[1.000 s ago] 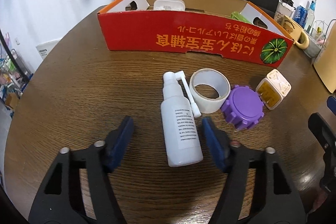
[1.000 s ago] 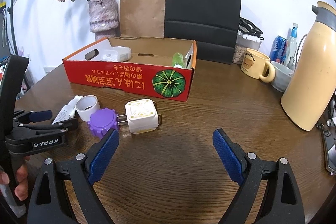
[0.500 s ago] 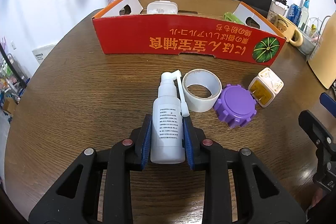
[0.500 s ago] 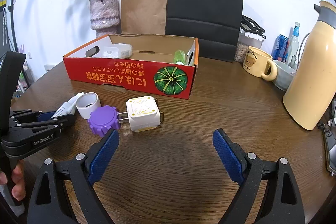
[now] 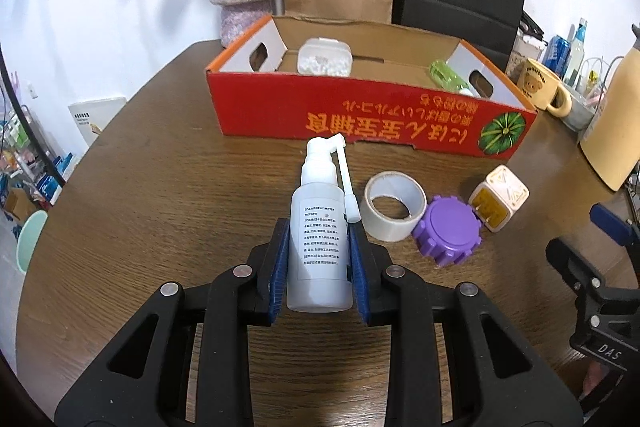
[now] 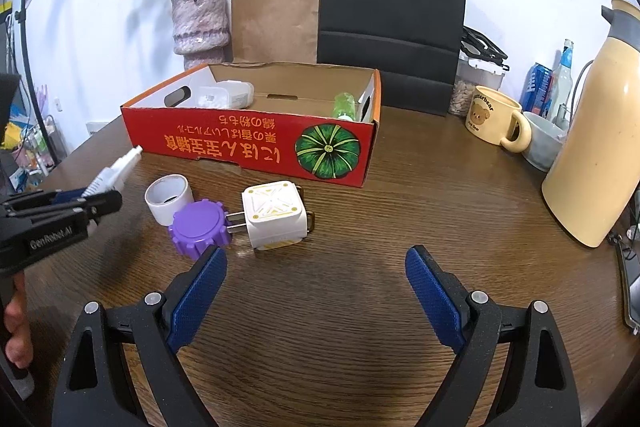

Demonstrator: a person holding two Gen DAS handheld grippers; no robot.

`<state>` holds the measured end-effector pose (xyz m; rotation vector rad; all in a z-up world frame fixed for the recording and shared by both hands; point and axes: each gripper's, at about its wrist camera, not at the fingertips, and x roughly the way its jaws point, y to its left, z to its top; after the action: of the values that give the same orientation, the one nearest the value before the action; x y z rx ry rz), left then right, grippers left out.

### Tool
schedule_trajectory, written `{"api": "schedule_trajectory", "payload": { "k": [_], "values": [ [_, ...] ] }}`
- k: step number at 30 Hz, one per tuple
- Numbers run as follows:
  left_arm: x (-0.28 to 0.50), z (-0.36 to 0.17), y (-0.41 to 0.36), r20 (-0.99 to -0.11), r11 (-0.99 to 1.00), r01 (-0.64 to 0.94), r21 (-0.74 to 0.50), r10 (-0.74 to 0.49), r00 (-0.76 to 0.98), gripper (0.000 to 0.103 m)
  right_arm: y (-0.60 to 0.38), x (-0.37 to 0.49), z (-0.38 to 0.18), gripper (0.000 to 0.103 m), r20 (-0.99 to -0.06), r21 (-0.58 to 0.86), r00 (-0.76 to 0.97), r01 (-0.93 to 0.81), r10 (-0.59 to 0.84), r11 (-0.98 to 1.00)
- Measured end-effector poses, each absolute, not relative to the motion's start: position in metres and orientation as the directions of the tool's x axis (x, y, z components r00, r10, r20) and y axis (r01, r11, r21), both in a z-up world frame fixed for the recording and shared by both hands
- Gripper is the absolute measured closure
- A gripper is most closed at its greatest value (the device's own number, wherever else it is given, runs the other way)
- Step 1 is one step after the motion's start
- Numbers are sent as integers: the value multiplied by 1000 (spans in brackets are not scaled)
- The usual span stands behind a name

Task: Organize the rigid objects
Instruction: 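Close the right gripper on the white square plug while the left gripper holds the spray bottle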

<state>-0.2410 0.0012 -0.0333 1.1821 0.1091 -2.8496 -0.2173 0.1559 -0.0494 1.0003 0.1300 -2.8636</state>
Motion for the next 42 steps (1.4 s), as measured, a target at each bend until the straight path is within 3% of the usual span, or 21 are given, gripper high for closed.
{"api": "schedule_trajectory", "payload": {
  "k": [33, 34, 36, 38, 42],
  "values": [
    [-241, -22, -32, -684, -993, 105, -55, -39, -728, 79, 139, -292, -67, 9, -737, 29, -658, 193, -152, -981],
    [-241, -22, -32, -684, -993, 103, -55, -37, -728, 79, 139, -293, -67, 9, -741, 33, -654, 196, -156, -980],
    [-240, -22, -32, -684, -994, 100, -54, -36, -729, 79, 139, -295, -69, 25, -746, 52, -643, 207, -176, -977],
    [-240, -22, -31, -685, -994, 98, -54, -35, -728, 79, 138, -295, -70, 32, -749, 63, -635, 214, -188, -975],
    [-239, -22, -31, -684, -994, 94, -54, -32, -729, 79, 137, -292, -70, 32, -748, 61, -637, 215, -187, -975]
  ]
}}
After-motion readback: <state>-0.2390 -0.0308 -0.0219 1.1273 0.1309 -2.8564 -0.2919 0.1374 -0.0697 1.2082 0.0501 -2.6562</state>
